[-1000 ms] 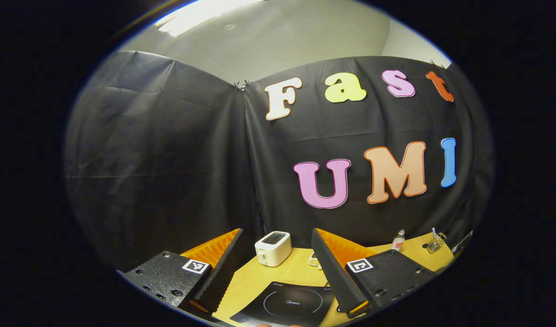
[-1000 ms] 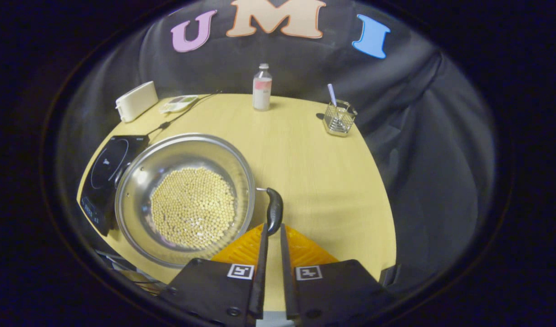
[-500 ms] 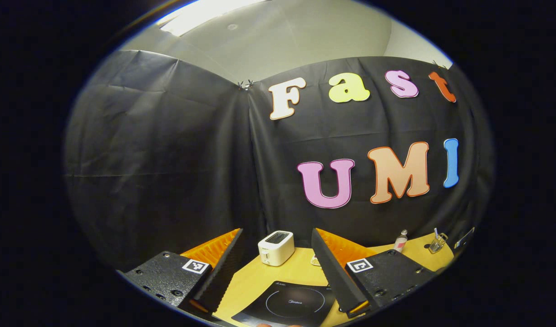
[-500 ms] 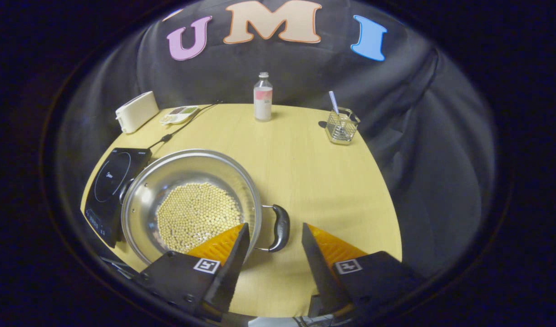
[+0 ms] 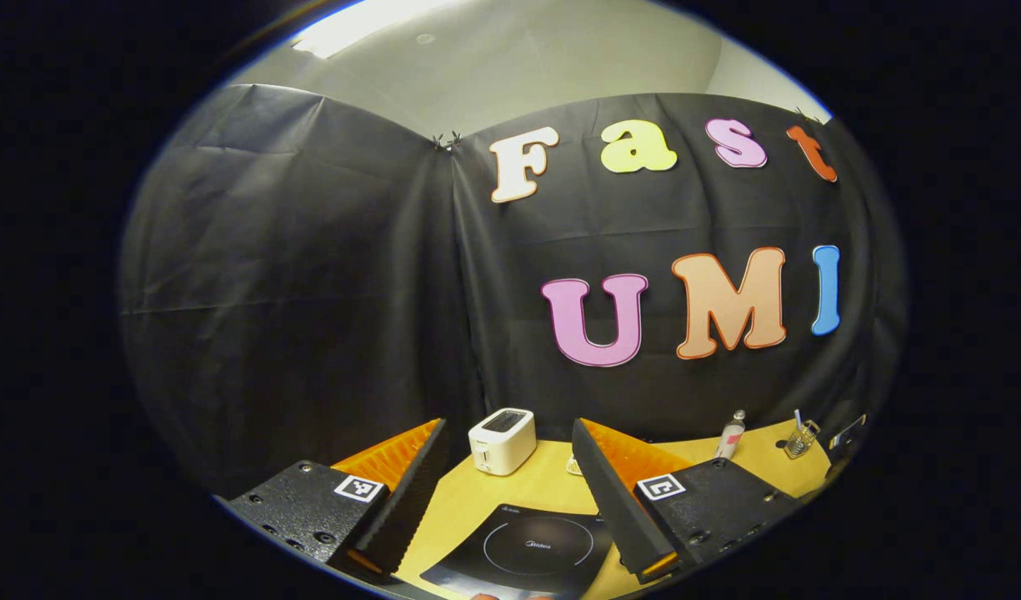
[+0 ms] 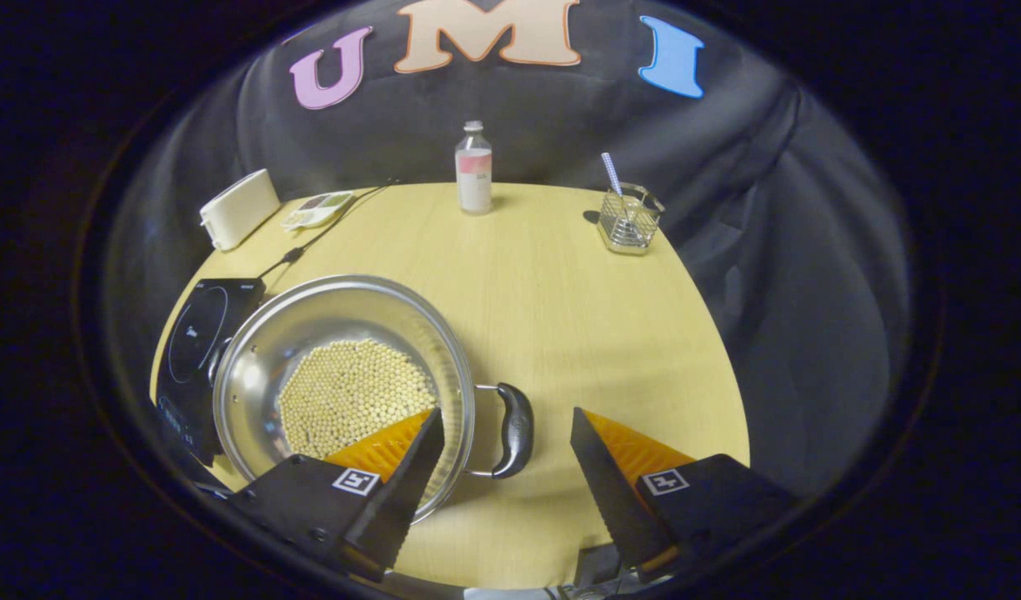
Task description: First push the handle of the pot to place it horizontally, then grasp the pot with both hands and set it on the induction cooktop.
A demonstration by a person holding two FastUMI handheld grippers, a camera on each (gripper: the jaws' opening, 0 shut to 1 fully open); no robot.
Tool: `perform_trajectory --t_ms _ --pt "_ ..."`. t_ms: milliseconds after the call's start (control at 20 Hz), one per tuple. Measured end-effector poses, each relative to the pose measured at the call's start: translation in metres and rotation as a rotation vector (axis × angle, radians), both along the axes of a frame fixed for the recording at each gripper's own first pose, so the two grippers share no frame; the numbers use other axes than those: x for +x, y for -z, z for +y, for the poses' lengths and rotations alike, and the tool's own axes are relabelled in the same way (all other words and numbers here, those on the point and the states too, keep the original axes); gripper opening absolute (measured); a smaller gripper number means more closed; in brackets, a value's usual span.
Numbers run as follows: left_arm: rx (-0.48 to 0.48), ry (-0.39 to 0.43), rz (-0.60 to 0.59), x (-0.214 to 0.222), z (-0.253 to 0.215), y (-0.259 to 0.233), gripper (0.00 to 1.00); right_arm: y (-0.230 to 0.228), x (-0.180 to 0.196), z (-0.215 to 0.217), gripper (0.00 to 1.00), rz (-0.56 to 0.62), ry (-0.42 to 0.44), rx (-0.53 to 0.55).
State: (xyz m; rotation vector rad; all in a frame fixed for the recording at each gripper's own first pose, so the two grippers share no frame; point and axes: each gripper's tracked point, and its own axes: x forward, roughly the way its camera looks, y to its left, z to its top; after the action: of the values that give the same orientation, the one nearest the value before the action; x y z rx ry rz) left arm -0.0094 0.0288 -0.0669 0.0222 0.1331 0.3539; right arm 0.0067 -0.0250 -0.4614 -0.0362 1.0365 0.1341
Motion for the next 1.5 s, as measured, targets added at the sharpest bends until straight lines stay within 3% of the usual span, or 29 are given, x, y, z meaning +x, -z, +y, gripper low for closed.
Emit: perform_trajectory --t_ms 150,350,900,1200,1500 --pt "-0.042 0.061 0.074 0.011 -0.019 0.032 0.94 0.012 -0.001 0.000 0.98 0.037 0.015 -0.005" --pt "-0.175 0.178 0.204 0.025 -0.055 0.088 0.95 0.028 -0.006 0.001 0.98 0.086 0.031 0.006" --pt "-0.335 0.321 0.536 0.036 -0.114 0.257 0.98 0.048 -0.017 0.004 0.98 0.146 0.036 0.025" --pt "-0.431 0.404 0.700 0.034 -0.151 0.321 0.98 0.049 -0.019 0.004 0.98 0.159 0.029 0.026" --pt "-0.511 0.462 0.818 0.038 -0.180 0.354 0.97 0.050 -0.026 0.002 1.00 0.173 0.044 0.042"
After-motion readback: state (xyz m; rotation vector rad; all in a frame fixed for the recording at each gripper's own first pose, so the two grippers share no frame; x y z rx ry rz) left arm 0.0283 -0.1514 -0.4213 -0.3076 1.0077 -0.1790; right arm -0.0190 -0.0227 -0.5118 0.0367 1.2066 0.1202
